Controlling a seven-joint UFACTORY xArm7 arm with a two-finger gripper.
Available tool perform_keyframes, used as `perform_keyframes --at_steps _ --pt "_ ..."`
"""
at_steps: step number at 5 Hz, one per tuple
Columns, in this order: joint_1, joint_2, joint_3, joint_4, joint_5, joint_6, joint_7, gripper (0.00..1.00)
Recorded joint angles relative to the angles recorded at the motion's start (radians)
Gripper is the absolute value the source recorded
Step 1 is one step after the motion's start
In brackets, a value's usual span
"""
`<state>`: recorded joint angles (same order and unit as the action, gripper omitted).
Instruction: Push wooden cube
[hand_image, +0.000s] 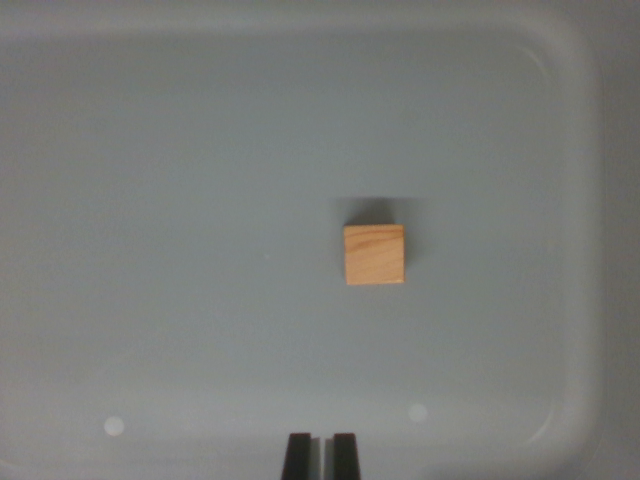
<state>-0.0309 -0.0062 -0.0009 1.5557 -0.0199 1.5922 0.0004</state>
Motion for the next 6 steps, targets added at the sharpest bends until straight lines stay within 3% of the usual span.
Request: perform_keyframes --at_steps 6 --pt "-0.0019 0.007 -0.003 -0.032 -0.0021 -0.039 -0.004 0.00"
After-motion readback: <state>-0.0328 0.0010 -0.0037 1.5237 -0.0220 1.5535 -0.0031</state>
